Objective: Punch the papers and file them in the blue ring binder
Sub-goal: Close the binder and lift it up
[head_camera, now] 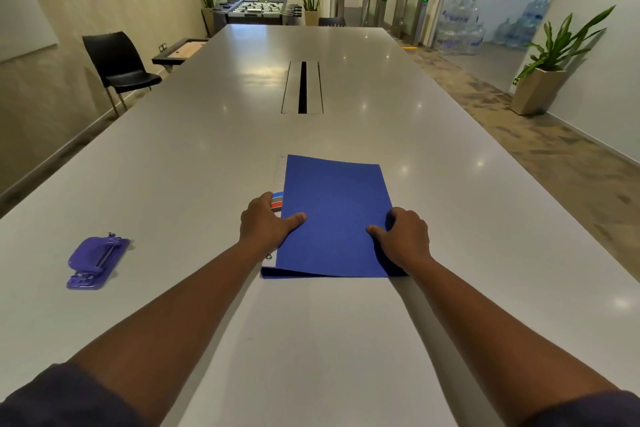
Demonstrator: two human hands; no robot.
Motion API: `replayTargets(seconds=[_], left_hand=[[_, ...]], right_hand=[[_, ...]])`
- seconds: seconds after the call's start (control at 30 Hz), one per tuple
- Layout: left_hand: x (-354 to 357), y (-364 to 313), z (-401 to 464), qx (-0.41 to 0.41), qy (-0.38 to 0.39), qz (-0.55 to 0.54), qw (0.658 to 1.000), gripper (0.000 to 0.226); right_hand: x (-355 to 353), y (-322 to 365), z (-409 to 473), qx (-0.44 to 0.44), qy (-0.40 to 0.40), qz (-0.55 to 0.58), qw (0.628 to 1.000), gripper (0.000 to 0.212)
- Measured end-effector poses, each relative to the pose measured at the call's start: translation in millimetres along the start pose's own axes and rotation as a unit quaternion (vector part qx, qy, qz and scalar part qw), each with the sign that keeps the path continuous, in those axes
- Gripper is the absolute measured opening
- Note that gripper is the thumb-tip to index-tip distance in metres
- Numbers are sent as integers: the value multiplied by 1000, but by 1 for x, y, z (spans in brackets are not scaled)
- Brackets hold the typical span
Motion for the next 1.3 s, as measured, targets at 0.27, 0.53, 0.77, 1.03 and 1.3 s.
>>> replayTargets(seconds=[0.27, 0.53, 0.77, 1.03, 1.3], left_hand=[[-2, 8, 6, 6, -3, -23, 1000, 72], [-5, 6, 12, 30, -10, -41, 999, 80], [3, -4, 16, 164, 17, 210, 964, 35], [21, -7, 8, 157, 160, 434, 873, 96], [21, -8, 8, 165, 179, 422, 873, 99]], right_hand=[[11, 1, -5, -53, -31, -43, 997, 39], [17, 0, -3, -66, -62, -32, 995, 38], [23, 6, -14, -106, -60, -105, 987, 43], [27, 6, -11, -138, 10, -207, 968, 65], [19, 16, -9, -107, 64, -207, 970, 55]])
Point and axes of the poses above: each hand's wrist, its own z-axis towards the middle knuckle, its own x-axis out of the palm, y = z × x, the point moved 3 cm from there along z, towards the middle knuckle, and after that the axes turned 6 degrees about x, right-handed, at the moved point
